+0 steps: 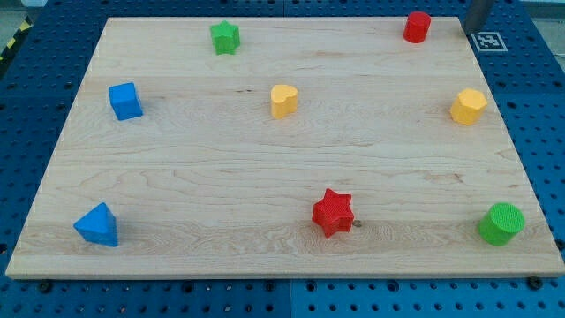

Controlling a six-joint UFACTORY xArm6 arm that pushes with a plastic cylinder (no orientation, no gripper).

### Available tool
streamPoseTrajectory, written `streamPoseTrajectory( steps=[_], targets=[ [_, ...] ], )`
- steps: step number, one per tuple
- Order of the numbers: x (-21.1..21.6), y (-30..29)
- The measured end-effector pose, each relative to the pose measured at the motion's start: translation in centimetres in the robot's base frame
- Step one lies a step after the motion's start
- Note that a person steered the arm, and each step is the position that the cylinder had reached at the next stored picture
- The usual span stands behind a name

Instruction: Push the red circle towards the top left

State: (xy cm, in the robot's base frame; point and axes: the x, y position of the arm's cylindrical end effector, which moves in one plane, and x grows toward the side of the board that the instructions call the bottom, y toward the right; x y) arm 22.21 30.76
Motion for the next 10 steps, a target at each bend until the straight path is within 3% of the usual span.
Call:
streamPoseTrajectory(
  steps=[10],
  targets=[
    [0.6, -20.5]
  ],
)
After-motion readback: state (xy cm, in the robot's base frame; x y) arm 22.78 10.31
